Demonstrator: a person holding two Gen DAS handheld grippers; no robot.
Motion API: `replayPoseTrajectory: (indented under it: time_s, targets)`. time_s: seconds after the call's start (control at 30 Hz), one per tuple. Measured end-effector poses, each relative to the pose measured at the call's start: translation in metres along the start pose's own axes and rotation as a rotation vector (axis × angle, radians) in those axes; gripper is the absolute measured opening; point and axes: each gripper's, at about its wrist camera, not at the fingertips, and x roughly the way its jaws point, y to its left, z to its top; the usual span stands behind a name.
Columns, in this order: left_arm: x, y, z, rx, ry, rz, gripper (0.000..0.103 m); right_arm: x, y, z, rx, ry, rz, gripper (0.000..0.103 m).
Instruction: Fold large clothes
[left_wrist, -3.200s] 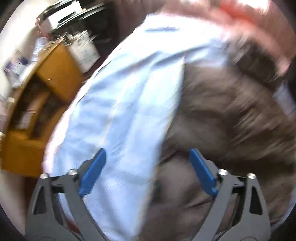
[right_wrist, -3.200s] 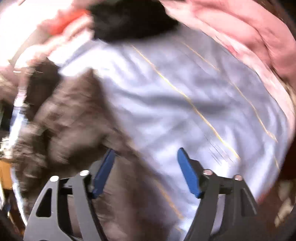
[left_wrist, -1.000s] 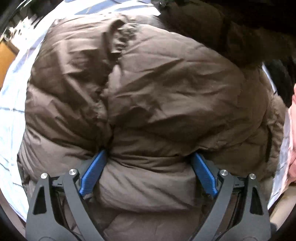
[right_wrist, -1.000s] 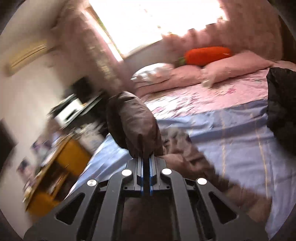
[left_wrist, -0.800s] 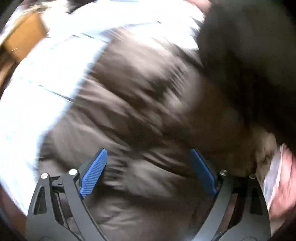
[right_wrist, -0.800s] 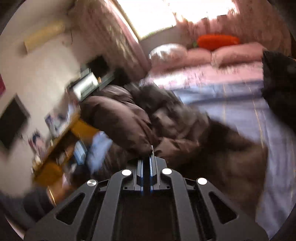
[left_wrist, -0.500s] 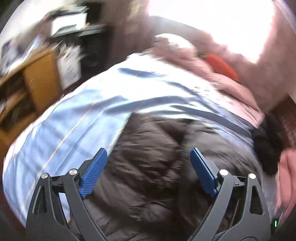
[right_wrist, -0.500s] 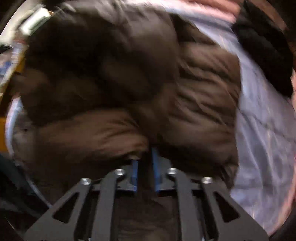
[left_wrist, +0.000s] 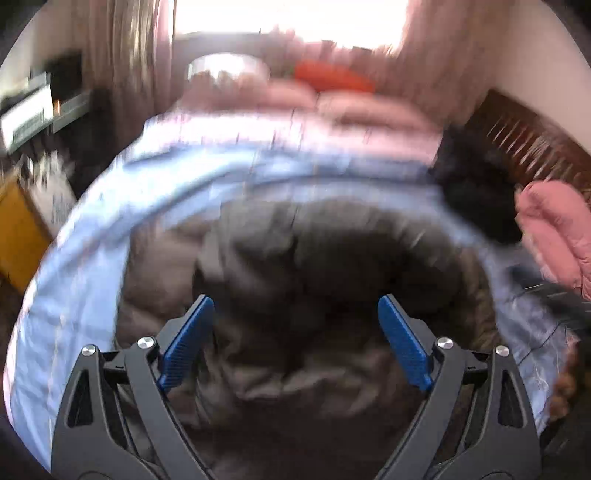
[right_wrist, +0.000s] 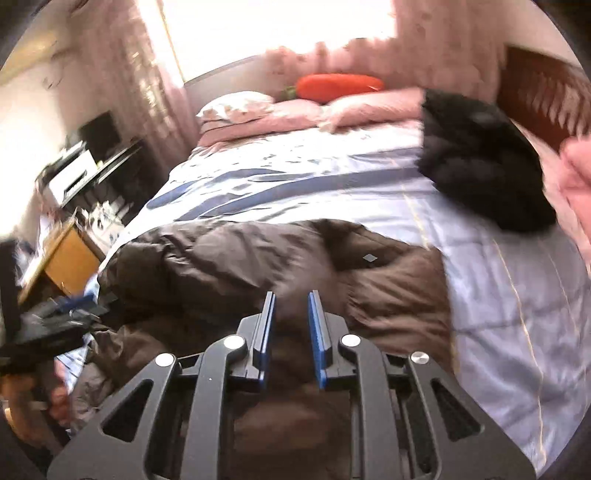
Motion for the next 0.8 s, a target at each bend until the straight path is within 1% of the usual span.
replayPoseTrajectory:
  time_s: [0.03,0.07,0.13,0.17,0.2,0.23,0.27,0.3,0.33,0.37,0.4,0.43,0.5,0.57,0.63,0.73,0.77,0.8]
  targets:
    - [-0.007,-0.003,0.002,0.025,-0.049,-0.004,0.092,0.008,0.003,0.002,0.005,0.000,0.006,0.020]
    - [-0.010,-0.008,0.002,0.055,-0.069,-0.014,0.092,0.020,0.007,0.004,0.026,0.007,0.024,0.020]
    - [0.009,-0.015,-0.001,0.087,0.017,-0.031,0.092,0.048,0.008,0.006,0.074,0.042,0.065,0.020]
    - [0.025,-0.016,-0.007,0.085,0.096,-0.057,0.092,0.062,0.007,0.005,0.101,0.059,0.066,0.020]
    - [0.045,-0.016,-0.016,0.079,0.189,-0.080,0.092,0.066,0.005,0.007,0.115,0.069,0.060,0.020]
    - [0.057,-0.017,-0.023,0.084,0.256,-0.078,0.092,0.075,0.005,0.001,0.116,0.083,0.047,0.020]
    - [0.078,-0.018,-0.036,0.113,0.366,-0.049,0.092,0.079,0.006,-0.004,0.107,0.091,0.029,0.020]
    - [0.094,-0.018,-0.049,0.131,0.452,-0.019,0.092,0.079,0.007,-0.009,0.099,0.101,0.016,0.020]
    - [0.106,-0.015,-0.059,0.129,0.502,0.001,0.092,0.079,0.007,-0.009,0.102,0.106,0.020,0.020]
    - [0.110,-0.015,-0.065,0.132,0.514,0.013,0.092,0.077,0.006,-0.008,0.115,0.103,0.035,0.020]
    - [0.112,-0.019,-0.069,0.153,0.522,0.033,0.092,0.070,0.006,-0.006,0.135,0.071,0.059,0.020]
    - [0.112,-0.023,-0.072,0.178,0.529,0.049,0.092,0.064,0.005,-0.008,0.142,0.038,0.065,0.020]
    - [0.113,-0.029,-0.078,0.195,0.540,0.057,0.091,0.045,0.009,-0.005,0.134,-0.068,0.086,0.020]
    - [0.113,-0.033,-0.086,0.212,0.557,0.057,0.091,0.041,0.012,-0.002,0.120,-0.114,0.098,0.025]
    - [0.115,-0.037,-0.091,0.227,0.583,0.038,0.091,0.048,0.016,-0.002,0.090,-0.079,0.074,0.025]
    - [0.114,-0.037,-0.099,0.240,0.619,0.003,0.091,0.082,0.013,-0.015,0.075,0.089,0.023,0.025]
    - [0.114,-0.037,-0.100,0.239,0.626,-0.004,0.091,0.100,0.010,-0.023,0.076,0.171,0.001,0.025]
    - [0.115,-0.036,-0.102,0.235,0.635,-0.012,0.091,0.114,0.007,-0.030,0.074,0.239,-0.020,0.023]
